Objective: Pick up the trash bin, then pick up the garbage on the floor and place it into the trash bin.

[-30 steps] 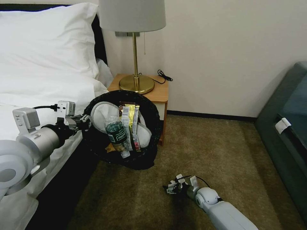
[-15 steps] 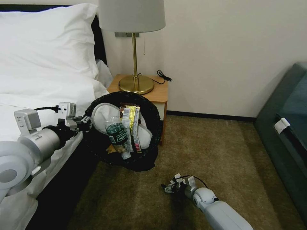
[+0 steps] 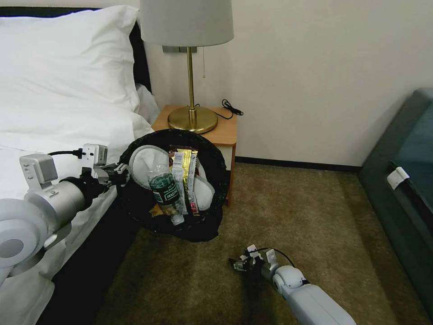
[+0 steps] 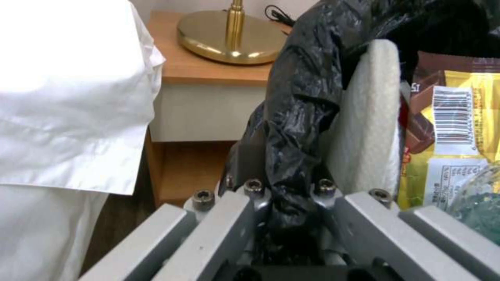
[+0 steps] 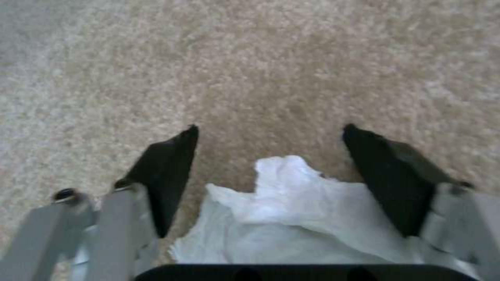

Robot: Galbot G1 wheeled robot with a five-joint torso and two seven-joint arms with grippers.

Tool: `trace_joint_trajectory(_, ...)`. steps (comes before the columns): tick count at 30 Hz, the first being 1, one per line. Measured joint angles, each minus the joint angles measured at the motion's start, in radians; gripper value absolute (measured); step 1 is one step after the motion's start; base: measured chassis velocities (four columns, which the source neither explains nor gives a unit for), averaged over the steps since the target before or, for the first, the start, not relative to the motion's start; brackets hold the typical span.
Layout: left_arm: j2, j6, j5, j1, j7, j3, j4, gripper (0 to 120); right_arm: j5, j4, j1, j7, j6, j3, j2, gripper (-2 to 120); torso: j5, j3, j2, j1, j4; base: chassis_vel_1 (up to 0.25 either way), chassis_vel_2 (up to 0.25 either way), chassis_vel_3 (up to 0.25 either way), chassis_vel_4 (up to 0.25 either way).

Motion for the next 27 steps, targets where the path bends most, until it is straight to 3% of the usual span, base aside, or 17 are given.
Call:
trace_joint_trajectory(5, -0.004, 0.0, 0.002, -0.001, 0.001, 0.001, 0.001, 1, 0.011, 0.037, -0.017, 0.029, -0.01, 0.007, -0.029, 50, 0.0015, 0.0, 0.0, 0.0, 0.0006, 0.0, 0.0, 0.0, 0.0)
trace_joint_trajectory(6, -0.004, 0.0, 0.002, -0.001, 0.001, 0.001, 0.001, 1, 0.011, 0.037, -0.017, 0.029, -0.01, 0.007, -0.029, 50, 0.0015, 0.0, 0.0, 0.0, 0.0006, 0.0, 0.0, 0.0, 0.0)
trace_joint_trajectory(7, -0.006, 0.0, 0.003, -0.001, 0.004, 0.002, 0.001, 1, 0.023, 0.055, -0.027, 0.034, -0.017, 0.008, -0.047, 42, 0.0014, 0.0, 0.0, 0.0, 0.0005, 0.0, 0.0, 0.0, 0.0)
trace_joint_trajectory(19, -0.006, 0.0, 0.011, -0.01, 0.015, 0.002, 0.007, 1, 0.029, 0.087, -0.056, 0.052, -0.021, 0.032, -0.084, 1, 0.0003, 0.0, 0.0, 0.0, 0.0003, 0.0, 0.0, 0.0, 0.0)
trace_joint_trajectory(27, 0.005, 0.0, 0.007, -0.013, 0.015, -0.001, 0.007, 1, 0.025, 0.086, -0.049, 0.058, -0.022, 0.034, -0.072, 0, 0.0002, 0.0, 0.0, 0.0, -0.0004, 0.0, 0.0, 0.0, 0.0)
